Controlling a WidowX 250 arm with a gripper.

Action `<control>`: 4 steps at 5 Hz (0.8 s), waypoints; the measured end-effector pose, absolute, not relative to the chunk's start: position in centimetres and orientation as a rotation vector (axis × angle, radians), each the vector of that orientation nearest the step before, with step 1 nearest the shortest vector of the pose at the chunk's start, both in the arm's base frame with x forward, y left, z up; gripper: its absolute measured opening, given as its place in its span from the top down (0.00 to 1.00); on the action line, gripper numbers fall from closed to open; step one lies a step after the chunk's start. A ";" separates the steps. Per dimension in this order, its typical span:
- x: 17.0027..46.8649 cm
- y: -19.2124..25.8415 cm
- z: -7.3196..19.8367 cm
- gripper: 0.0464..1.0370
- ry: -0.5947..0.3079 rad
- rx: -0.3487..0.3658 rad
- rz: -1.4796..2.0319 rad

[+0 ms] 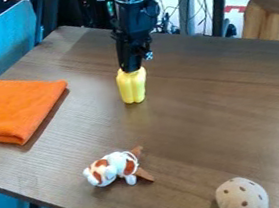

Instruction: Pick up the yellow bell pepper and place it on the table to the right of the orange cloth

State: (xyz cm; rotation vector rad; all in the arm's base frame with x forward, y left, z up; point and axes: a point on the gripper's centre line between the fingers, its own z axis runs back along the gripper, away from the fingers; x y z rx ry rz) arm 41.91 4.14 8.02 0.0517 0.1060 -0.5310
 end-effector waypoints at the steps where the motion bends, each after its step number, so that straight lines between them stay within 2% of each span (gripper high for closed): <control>1: 41.2 3.7 8.1 0.65 0.100 0.018 -0.527; 2: 40.9 3.4 9.0 0.36 0.057 -0.001 -0.501; 3: 39.6 4.5 11.4 0.08 -0.002 0.049 -0.463; 4: 36.4 5.3 13.2 0.03 -0.026 0.124 -0.410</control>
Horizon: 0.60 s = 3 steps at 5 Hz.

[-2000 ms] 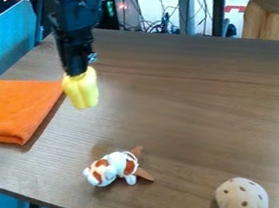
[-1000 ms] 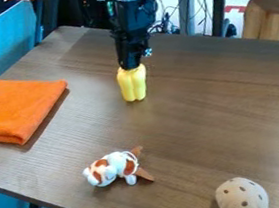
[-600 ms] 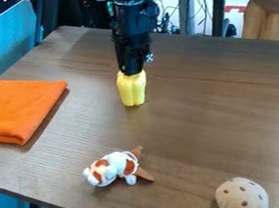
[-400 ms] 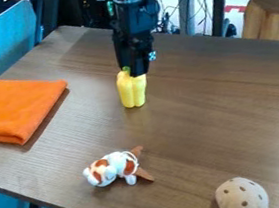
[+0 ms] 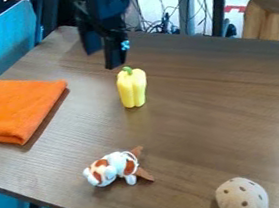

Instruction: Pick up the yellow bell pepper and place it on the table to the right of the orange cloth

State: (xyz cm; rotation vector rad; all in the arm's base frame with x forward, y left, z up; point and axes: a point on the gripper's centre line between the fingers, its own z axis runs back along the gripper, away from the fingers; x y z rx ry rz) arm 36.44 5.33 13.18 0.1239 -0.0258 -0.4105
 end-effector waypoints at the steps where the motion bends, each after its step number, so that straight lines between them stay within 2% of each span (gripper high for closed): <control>1: 32.0 6.1 14.0 0.04 -0.007 0.165 -0.334; 2: 27.6 4.8 13.8 0.04 0.030 0.087 -0.353; 3: 25.3 2.4 13.0 0.04 0.038 0.041 -0.466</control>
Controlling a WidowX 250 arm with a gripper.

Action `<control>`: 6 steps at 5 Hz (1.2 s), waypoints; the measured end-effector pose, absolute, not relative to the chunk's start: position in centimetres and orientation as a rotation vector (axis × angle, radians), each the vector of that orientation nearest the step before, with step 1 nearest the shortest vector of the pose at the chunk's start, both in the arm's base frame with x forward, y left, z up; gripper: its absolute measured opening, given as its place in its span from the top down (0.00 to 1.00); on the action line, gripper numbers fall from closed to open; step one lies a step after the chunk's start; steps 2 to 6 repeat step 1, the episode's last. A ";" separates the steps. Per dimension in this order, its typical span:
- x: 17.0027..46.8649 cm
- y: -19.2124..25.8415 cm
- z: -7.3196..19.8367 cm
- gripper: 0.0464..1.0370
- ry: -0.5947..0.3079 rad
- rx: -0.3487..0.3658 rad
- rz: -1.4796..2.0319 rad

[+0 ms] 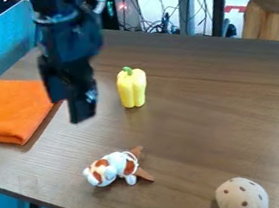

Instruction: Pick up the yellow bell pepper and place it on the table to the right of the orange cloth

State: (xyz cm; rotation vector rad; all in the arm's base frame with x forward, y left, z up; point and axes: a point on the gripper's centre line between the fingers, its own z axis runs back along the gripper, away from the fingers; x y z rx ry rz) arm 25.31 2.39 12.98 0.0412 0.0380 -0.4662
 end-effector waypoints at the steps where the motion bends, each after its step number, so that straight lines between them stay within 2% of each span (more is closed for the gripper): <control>1: 24.1 1.2 11.5 0.04 0.062 -0.016 -0.555; 6: 24.1 1.2 11.5 0.04 0.062 -0.016 -0.555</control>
